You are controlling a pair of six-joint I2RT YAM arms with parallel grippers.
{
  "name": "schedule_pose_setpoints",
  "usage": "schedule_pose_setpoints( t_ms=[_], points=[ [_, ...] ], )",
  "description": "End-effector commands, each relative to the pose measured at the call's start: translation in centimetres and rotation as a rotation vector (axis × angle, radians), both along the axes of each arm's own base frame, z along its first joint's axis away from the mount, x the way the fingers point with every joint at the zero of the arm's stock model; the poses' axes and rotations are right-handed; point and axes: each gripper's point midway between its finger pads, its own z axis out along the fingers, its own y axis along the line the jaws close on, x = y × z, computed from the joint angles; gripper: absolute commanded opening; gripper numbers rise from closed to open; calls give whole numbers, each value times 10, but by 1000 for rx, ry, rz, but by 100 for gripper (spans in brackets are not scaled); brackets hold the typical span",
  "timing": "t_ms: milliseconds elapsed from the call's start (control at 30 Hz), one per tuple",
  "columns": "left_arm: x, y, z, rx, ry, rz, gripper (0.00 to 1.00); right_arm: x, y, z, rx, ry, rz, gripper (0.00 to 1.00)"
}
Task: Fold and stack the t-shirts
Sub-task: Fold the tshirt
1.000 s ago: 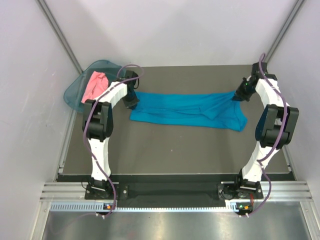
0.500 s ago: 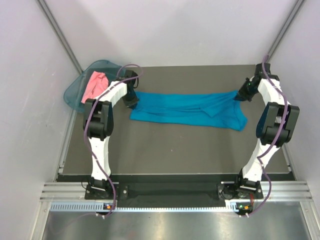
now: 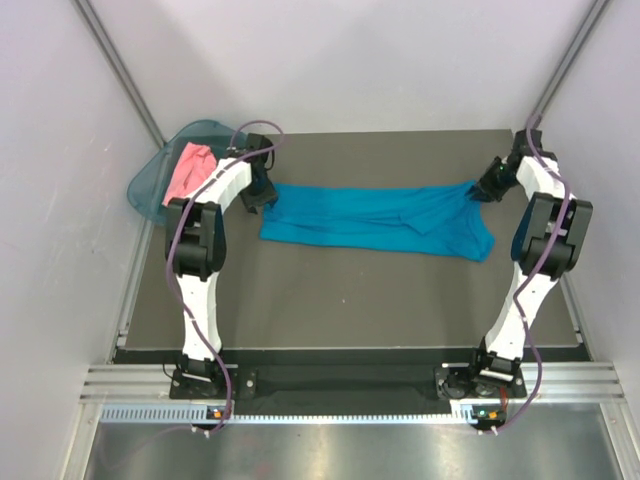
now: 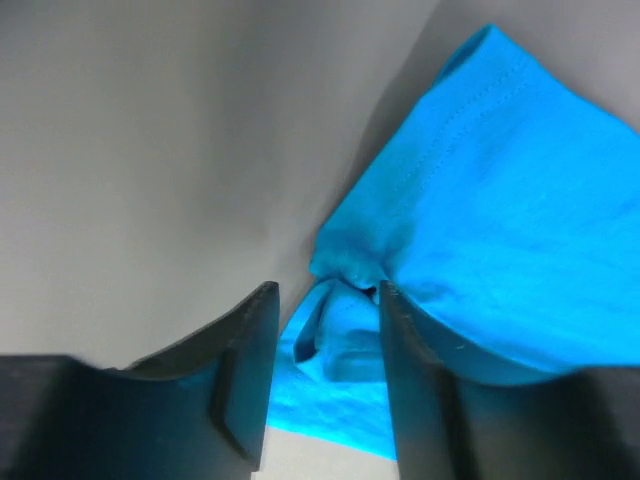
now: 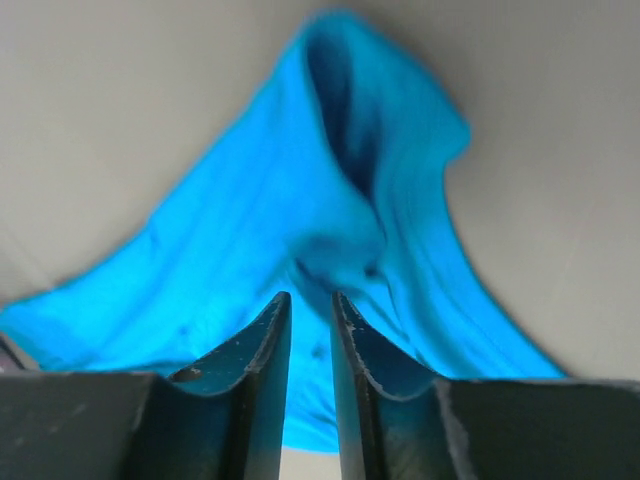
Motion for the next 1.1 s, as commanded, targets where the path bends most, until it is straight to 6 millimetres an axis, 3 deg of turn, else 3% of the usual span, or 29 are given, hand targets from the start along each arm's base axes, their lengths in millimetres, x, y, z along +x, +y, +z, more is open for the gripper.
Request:
schedule_pose_setpoints(
  t_ms=[0, 100, 200, 233, 300, 333, 400, 467, 600, 633, 833, 1067],
  points=[
    [2, 17, 57, 59, -100, 13, 55, 33, -20, 22, 25, -108, -44, 27],
    [-9, 14, 73, 39, -119, -26, 56, 40, -31, 32, 6, -122, -40, 37],
    [-17, -6, 77, -64, -153, -105, 53, 41, -37, 53, -80, -141, 7, 44],
    [-22, -21, 76, -138, -148, -153, 48, 34, -38, 54, -107, -118, 10, 46],
    [-29, -33, 73, -189, -160, -192, 47, 27, -22, 70, -145, -138, 70, 51],
    [-32, -41, 73, -216, -163, -220, 47, 18, -13, 64, -141, -119, 93, 53],
    [-36, -39, 65, -205, -150, -215, 50, 9, 15, 81, -151, -156, 155, 58],
    [-34, -36, 63, -186, -140, -203, 49, -7, 45, 81, -141, -161, 217, 59],
    [-27, -31, 51, -156, -125, -194, 48, -35, 85, 77, -114, -156, 304, 60],
    [-25, -30, 50, -147, -128, -192, 48, -45, 96, 68, -104, -135, 329, 60],
    [-18, -19, 37, -84, -106, -147, 49, -72, 107, 63, -96, -127, 362, 60],
    [-9, -16, 23, -65, -97, -130, 47, -80, 106, 62, -104, -121, 377, 60]
  ],
)
